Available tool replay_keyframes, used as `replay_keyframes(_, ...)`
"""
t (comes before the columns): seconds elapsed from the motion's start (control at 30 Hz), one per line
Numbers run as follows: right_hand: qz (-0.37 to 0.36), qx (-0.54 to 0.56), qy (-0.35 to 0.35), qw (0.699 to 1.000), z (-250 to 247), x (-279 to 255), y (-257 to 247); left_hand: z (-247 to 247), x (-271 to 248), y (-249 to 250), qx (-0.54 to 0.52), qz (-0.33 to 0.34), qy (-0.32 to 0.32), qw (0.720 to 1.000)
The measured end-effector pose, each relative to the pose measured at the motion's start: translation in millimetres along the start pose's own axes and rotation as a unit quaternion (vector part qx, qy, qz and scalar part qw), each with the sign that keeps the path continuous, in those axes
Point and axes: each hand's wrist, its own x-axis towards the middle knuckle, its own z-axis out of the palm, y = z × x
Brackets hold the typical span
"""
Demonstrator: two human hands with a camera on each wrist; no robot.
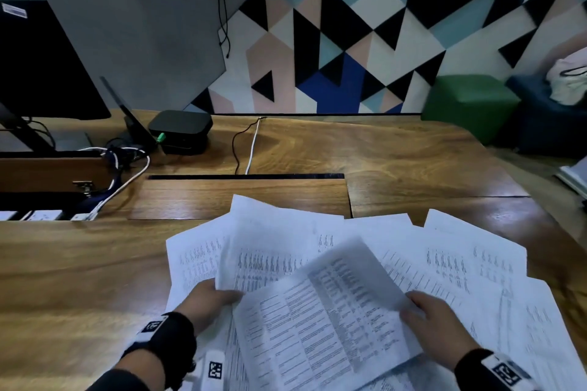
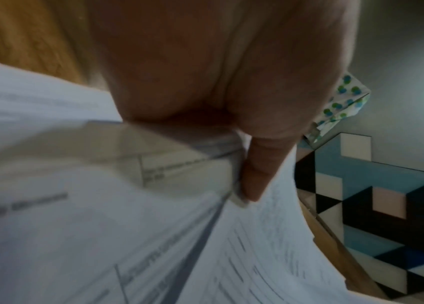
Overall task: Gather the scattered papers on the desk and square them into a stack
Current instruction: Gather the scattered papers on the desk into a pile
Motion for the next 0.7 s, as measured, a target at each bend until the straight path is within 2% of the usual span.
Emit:
replay_keyframes(0.13, -0.083, -0.034, 0.010, 0.996, -29, 18, -29, -8, -9, 13, -0.006, 0.005, -0.084, 0.996)
replay_keyframes(0.3, -0.091, -0.069, -0.018, 0.993, -19, 49, -62, 2, -21, 26, 0.048, 0.000, -0.156, 0.987)
replay_keyframes(0.4, -0.075, -0.056, -0.037, 0.995, 6, 63, -71, 15, -24, 26, 0.052, -0.009, -0.165, 0.985)
replay_keyframes(0.53, -0.011, -0.023, -0.029, 0.999, 40, 69, -67, 34, -23, 12, 0.019, -0.026, -0.149, 0.988)
replay_keyframes(0.6, 0.029, -0.017, -0.025, 0.999, 53, 70, -60, 39, -21, 5, 0.055, -0.001, -0.148, 0.987)
replay_keyframes(0.7, 0.044, 0.034, -0.003, 0.998, 61, 67, -54, 41, -23, 1, 0.130, 0.027, -0.130, 0.983)
